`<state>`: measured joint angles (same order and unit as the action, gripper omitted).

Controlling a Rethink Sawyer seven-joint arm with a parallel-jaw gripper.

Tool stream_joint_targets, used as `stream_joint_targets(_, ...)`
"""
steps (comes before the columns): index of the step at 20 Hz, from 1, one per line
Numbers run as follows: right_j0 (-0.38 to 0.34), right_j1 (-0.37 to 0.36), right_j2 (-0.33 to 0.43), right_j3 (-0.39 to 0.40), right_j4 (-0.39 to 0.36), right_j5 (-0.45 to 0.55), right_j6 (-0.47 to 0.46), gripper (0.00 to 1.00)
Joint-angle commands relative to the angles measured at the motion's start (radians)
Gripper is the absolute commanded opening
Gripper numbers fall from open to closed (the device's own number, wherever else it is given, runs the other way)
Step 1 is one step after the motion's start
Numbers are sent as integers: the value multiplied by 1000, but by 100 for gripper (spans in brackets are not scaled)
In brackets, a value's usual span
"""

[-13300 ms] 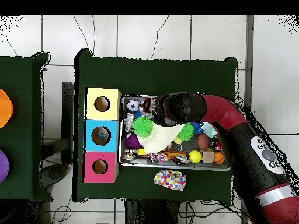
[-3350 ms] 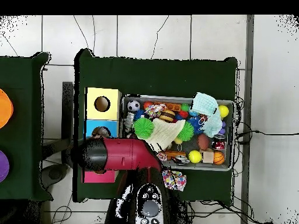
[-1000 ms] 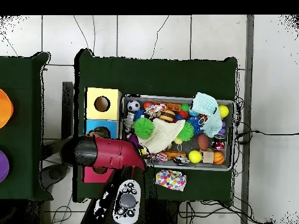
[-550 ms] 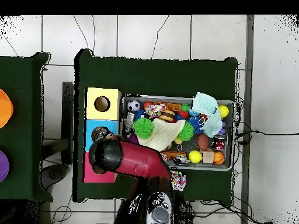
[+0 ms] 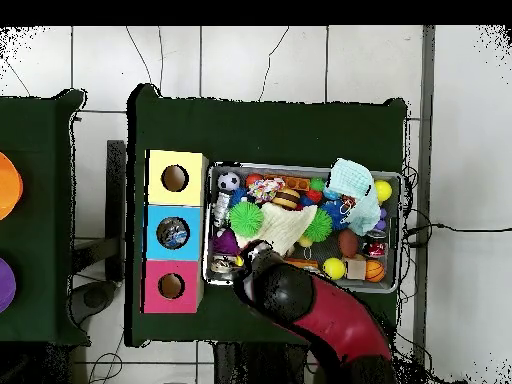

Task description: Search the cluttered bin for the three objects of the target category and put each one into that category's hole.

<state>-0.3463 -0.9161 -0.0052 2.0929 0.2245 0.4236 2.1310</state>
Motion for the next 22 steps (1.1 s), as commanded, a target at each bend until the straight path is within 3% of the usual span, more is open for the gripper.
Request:
stream_joint_targets(1,-188,-37,191,180,-148,-133,-216,100)
stream_joint_targets(14,-295,51,219,107,-446,-192,-107,100)
stream_joint_targets(22,-297,92,227,57,-524,-170,-60,100)
